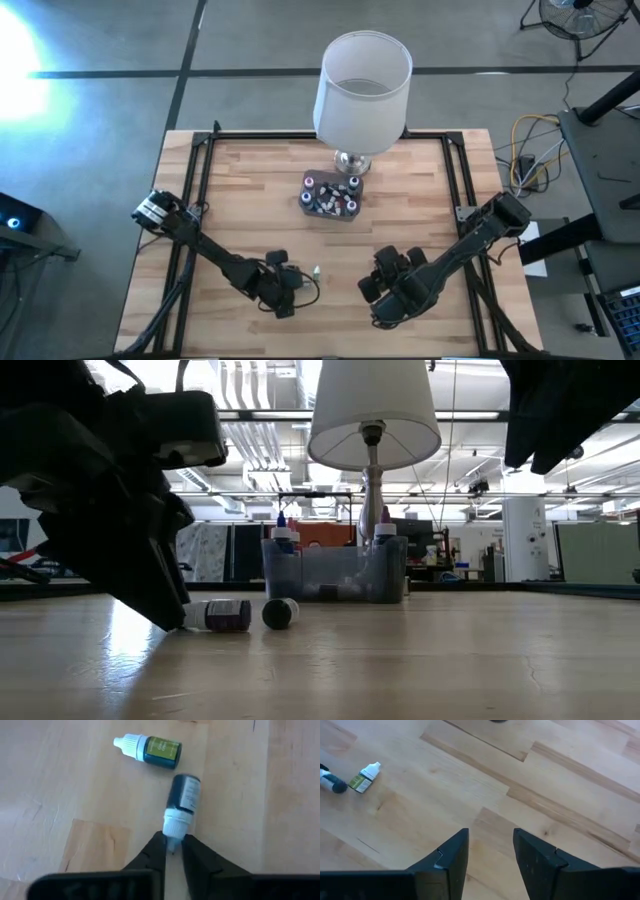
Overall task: Pick & Place food coloring
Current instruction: Put the small white food coloring bottle into the black bin, then put the small green food coloring bottle into the black bin
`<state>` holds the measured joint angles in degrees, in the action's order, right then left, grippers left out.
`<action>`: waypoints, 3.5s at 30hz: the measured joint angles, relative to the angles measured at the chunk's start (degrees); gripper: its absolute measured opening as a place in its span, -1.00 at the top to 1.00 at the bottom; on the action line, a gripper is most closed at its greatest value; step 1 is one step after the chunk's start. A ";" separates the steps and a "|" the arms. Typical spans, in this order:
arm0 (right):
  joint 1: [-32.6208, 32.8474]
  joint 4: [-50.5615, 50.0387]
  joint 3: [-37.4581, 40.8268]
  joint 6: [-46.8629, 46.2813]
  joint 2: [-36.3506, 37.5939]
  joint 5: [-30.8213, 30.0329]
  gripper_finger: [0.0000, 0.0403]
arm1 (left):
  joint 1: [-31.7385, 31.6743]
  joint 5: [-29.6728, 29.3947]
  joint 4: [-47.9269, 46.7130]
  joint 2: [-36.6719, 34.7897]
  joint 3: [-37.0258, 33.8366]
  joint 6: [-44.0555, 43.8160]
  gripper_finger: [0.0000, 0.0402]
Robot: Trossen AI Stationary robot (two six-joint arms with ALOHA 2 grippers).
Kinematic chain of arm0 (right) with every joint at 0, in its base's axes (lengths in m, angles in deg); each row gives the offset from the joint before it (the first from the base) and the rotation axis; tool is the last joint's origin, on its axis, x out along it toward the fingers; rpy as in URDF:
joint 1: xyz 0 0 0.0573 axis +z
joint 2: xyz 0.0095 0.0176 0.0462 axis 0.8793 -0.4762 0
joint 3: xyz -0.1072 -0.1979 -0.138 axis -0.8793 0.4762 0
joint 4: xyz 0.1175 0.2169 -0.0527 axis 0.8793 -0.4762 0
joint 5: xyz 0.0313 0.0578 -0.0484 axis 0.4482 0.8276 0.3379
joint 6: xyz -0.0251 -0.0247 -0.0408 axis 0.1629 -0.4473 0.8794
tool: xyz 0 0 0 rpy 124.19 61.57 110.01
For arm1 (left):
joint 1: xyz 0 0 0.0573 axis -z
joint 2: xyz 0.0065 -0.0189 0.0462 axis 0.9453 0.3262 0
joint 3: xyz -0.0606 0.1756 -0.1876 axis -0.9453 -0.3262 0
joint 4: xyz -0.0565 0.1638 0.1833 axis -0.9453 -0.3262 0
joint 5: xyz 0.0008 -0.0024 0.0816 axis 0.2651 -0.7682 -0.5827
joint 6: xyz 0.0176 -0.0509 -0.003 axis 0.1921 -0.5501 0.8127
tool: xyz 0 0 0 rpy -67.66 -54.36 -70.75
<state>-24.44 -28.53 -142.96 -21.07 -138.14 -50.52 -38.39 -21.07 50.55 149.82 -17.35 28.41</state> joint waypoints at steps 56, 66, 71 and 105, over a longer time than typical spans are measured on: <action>0.00 -0.08 1.54 0.91 -0.02 2.51 0.34 | -5.51 7.61 1.00 2.23 3.64 16.10 0.73; 2.71 -0.28 1.51 -6.13 4.00 -11.91 0.48 | -6.94 1.88 -14.98 -1.62 10.78 17.42 0.86; 3.43 -0.23 0.69 -2.16 6.81 -19.91 0.55 | -10.08 -5.40 -16.85 -4.07 14.10 26.83 0.86; 2.45 0.87 2.67 -4.48 8.31 -23.56 0.72 | -26.48 26.26 -23.36 -8.03 21.54 46.91 0.15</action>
<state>-21.99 -27.67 -140.29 -25.55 -129.83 -74.08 -64.87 5.19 27.19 141.79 4.19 75.33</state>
